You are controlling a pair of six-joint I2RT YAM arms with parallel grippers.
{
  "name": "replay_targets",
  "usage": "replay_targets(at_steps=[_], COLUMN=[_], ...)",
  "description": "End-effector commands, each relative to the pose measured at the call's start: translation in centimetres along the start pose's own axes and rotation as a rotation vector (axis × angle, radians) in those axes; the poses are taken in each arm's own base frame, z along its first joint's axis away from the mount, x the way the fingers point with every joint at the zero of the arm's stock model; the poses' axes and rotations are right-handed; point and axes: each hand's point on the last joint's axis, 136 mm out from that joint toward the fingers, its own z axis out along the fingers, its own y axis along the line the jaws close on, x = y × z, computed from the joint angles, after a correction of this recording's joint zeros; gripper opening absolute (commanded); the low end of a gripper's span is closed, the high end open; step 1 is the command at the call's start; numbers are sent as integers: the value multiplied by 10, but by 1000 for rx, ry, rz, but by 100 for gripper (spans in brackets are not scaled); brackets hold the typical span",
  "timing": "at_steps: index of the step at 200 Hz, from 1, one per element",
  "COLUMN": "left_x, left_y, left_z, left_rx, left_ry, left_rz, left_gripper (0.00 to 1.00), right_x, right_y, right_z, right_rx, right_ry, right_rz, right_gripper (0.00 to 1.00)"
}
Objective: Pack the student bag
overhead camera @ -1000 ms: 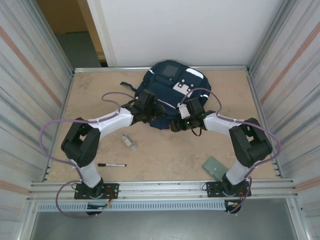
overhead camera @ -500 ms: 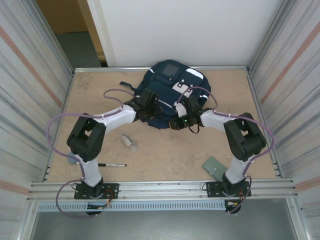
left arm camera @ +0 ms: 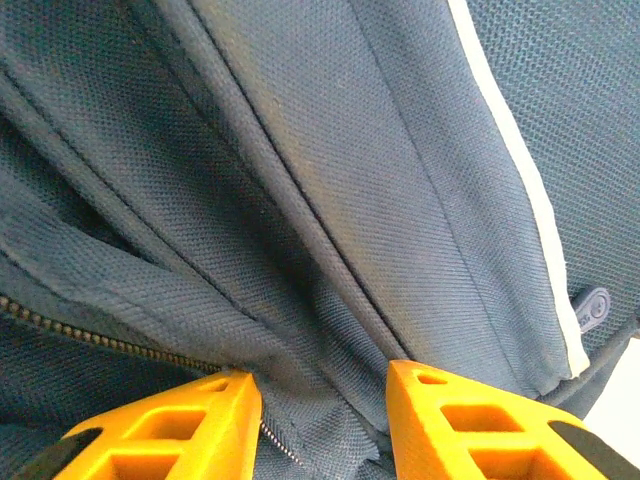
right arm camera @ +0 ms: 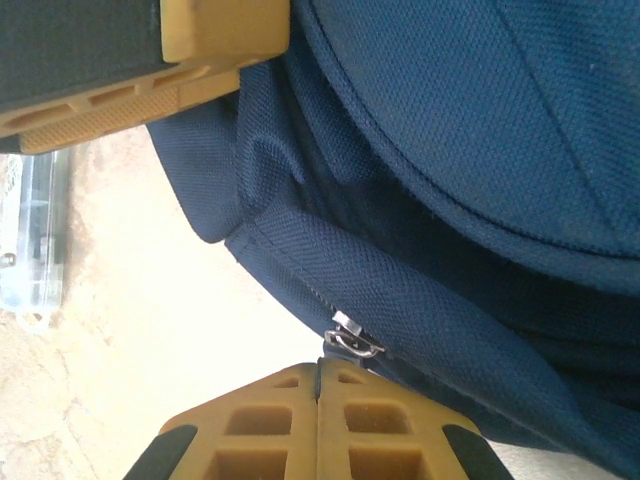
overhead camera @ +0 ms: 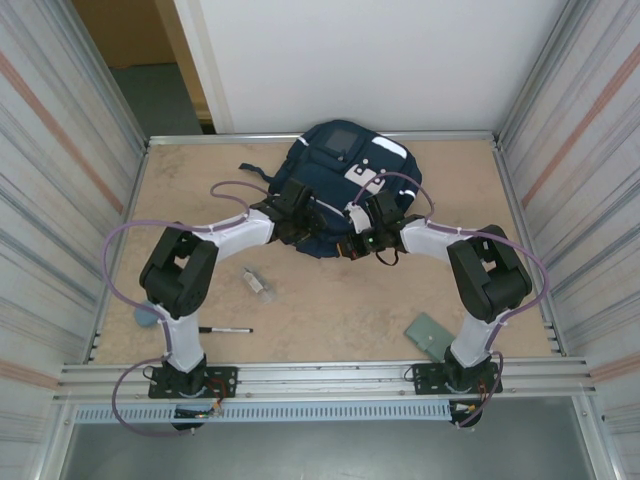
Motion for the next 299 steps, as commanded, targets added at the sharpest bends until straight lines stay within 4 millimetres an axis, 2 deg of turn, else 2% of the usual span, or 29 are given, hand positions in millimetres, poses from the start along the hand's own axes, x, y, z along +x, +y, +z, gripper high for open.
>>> replay_targets(at_steps=[1,8,15,37,67,99,134,163,198,219,238,255,279,299], left_x=[12,12,10,10,5,0,-7,-21,-29,-29,-26,-22,-15,-12], left_y=[21,22,22,22,21,23,48,51,51,52,47,44,41,38], left_z=[-4,-9,-14,-20,-23,-28,-24,-22,-15,-11,-7,-7,-11,-20], left_rx=[-43,-43,-41,-25,-23,-31,-95,-122,-136,-128,-104,-86,-45,-22], left_ry=[17,-9,-35,-52,-61,-76,-157,-189,-226,-231,-208,-186,-163,-154], left_rz=[-28,-23,-20,-35,-20,-23,-46,-25,-52,-78,-76,-67,-78,-40], left_gripper=[39,39,39,39,39,40,41,41,34,30,24,17,8,0], right_x=[-1,-1,-1,-1,-9,-12,-5,0,-12,-13,-15,-15,-20,-26], right_y=[0,-1,-1,-1,0,-5,-2,-2,-2,3,3,-1,-22,-25], right_z=[4,5,6,11,19,22,27,32,34,42,47,50,38,31], right_rx=[-5,-2,3,-7,-17,57,133,169,167,134,183,262,475,517], right_ry=[16,13,10,11,8,-7,-2,-16,-85,-78,-87,-92,-132,-168], right_rz=[-5,-4,-7,-3,0,-15,-61,-53,21,23,-3,-28,7,63], right_gripper=[24,35,41,46,46,38,29,25,42,46,42,31,20,8])
